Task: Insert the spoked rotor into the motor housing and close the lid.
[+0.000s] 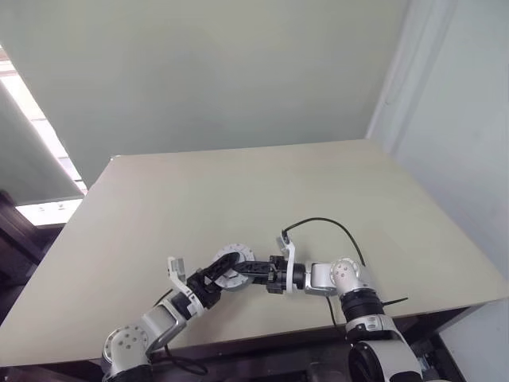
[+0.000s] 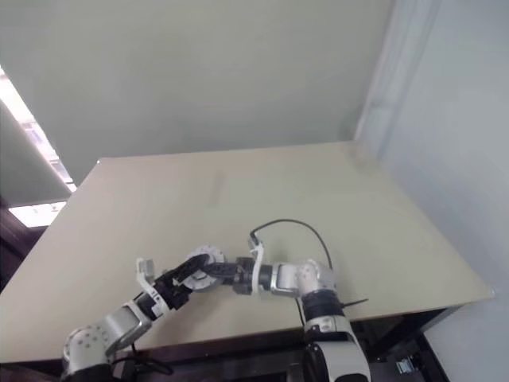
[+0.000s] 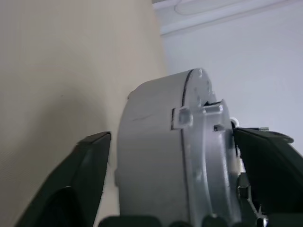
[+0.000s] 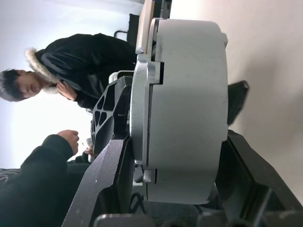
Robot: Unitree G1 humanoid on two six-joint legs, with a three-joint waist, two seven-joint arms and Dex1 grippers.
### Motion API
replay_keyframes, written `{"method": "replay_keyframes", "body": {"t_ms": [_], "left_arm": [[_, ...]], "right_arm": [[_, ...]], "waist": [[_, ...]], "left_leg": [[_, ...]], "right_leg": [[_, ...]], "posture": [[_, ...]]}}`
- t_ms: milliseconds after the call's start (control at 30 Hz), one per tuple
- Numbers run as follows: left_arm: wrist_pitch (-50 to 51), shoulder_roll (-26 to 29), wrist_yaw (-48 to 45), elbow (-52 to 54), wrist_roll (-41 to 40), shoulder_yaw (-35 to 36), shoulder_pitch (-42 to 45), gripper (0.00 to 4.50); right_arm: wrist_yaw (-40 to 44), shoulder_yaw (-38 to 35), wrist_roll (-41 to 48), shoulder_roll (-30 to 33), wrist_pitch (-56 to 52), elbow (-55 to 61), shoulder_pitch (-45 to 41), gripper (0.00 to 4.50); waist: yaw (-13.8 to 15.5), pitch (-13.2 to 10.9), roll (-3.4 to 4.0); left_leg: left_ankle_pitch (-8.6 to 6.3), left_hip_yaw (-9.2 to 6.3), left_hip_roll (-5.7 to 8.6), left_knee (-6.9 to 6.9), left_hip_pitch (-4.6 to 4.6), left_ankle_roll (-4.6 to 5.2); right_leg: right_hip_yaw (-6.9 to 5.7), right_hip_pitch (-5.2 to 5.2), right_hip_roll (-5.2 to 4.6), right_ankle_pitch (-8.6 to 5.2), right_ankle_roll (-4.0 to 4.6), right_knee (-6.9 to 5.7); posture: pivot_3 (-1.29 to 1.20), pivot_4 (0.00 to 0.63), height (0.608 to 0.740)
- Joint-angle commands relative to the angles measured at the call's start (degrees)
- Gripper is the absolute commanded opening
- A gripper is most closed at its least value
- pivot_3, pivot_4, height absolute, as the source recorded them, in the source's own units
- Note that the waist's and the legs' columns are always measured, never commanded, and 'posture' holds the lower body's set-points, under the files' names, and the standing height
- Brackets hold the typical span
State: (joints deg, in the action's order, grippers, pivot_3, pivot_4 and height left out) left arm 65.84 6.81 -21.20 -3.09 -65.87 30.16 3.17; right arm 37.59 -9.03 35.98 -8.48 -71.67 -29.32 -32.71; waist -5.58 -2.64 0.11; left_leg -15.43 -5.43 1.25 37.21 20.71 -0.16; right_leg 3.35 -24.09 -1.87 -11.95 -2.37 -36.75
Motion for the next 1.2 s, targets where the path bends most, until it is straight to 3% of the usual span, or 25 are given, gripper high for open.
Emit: {"method": "replay_keyframes", "body": {"t_ms": [33, 133, 467, 500, 600, 667, 767, 1000, 1200], "left_arm": [[-0.4, 0.5, 0.6, 0.0, -1.7, -0.1, 0.6, 3.22], [-0.3, 0.7, 1.0, -0.1, -2.8, -0.5, 0.3, 2.44], [-1.8, 0.5, 1.5, -0.8, -4.6, -1.7, -0.2, 2.28], [-2.0, 0.5, 1.5, -0.9, -4.7, -1.8, -0.3, 2.28], [-3.3, -0.4, 1.8, -1.3, -5.3, -1.7, -0.2, 2.07], [-4.3, -1.1, 1.8, -1.7, -5.4, -1.7, -0.2, 2.05], [-5.7, -2.3, 2.3, -1.7, -6.2, -1.4, -0.1, 2.05], [-9.9, -4.3, 3.7, -0.8, -8.4, 0.4, 0.5, 2.03], [-18.8, -3.8, 3.4, 1.3, -6.3, 2.4, 2.1, 2.03]], "right_arm": [[1.0, -0.4, 3.4, -2.1, 0.3, 3.4, -0.9, 2.14], [0.9, -0.3, 3.8, -2.1, 1.2, 3.7, -0.6, 2.14], [-3.6, 0.2, 4.0, -3.3, 7.0, 6.7, 1.1, 2.14], [-3.3, 0.7, 4.2, -3.1, 7.0, 7.0, 1.2, 2.87], [-6.9, -0.5, 5.1, -4.5, 8.5, 7.6, 1.6, 3.84], [-8.3, -1.2, 6.0, -4.7, 7.7, 6.9, 1.3, 3.85], [-9.7, -1.7, 6.2, -4.9, 8.8, 6.2, 1.3, 4.45], [-12.3, -3.6, 6.6, -4.6, 14.1, 5.8, 1.6, 4.5], [-10.0, 1.3, 1.5, -1.0, 22.1, 7.2, 3.2, 4.5]], "waist": [[0.0, 0.0, 0.0], [0.0, 0.0, -0.01], [0.0, 0.0, -0.01], [0.0, 0.0, -0.01], [0.0, 0.0, -0.01], [0.0, 0.0, -0.02], [0.0, 0.0, -0.03], [0.0, 0.0, -0.03], [0.0, 0.0, -0.03]], "left_leg": [[0.0, 0.0, 0.0, 0.0, 0.0, 0.0], [0.0, 0.0, 0.0, 0.0, 0.01, 0.0], [0.0, 0.0, 0.0, 0.06, 0.0, 0.0], [0.0, 0.0, 0.0, 0.06, 0.0, 0.0], [0.0, -0.01, 0.0, 0.06, -0.01, 0.0], [0.0, 0.0, 0.01, 0.06, -0.01, 0.0], [0.0, 0.01, 0.01, 0.06, -0.01, 0.01], [0.0, 0.02, 0.01, 0.07, -0.01, 0.01], [0.0, 0.04, -0.02, 0.06, -0.03, 0.01]], "right_leg": [[0.0, 0.0, 0.0, 0.0, 0.0, 0.0], [0.0, 0.0, 0.0, 0.0, 0.0, 0.0], [0.0, 0.04, 0.0, 0.0, 0.0, -0.01], [0.0, 0.04, 0.0, 0.0, 0.0, -0.01], [0.0, 0.05, 0.0, 0.0, 0.0, -0.01], [0.02, 0.05, 0.0, 0.0, 0.0, 0.0], [0.03, 0.05, 0.0, 0.0, 0.0, 0.0], [0.04, 0.06, 0.01, 0.0, 0.0, 0.0], [0.07, 0.06, 0.06, 0.01, 0.01, -0.01]], "posture": [[0.0, 0.0, 0.74], [0.0, 0.0, 0.74], [0.0, 0.0, 0.74], [0.0, 0.0, 0.74], [0.0, 0.0, 0.74], [0.0, 0.0, 0.74], [0.0, 0.0, 0.74], [0.0, 0.0, 0.74], [0.0, 0.0, 0.74]]}}
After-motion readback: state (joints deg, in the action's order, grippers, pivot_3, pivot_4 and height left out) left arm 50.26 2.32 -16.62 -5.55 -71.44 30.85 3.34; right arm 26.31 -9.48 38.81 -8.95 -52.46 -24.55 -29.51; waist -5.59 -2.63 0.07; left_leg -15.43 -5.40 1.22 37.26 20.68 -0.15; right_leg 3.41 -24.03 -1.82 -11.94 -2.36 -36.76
